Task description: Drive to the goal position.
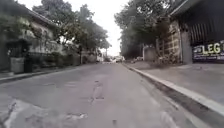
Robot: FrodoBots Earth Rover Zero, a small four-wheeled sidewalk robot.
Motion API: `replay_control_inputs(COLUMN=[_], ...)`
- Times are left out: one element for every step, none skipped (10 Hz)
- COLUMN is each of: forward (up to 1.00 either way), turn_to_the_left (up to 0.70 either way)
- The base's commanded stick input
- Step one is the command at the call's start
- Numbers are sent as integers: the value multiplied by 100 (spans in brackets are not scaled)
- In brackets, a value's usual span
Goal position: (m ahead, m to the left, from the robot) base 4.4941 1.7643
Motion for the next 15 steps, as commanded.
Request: replay_control_inputs(forward=[100,100,100,100,100,100,100,100,100,100,100,100,100,100,100], turn_to_the_left=[0,0,0,0,0,0,0,0,0,0,0,0,0,0,0])
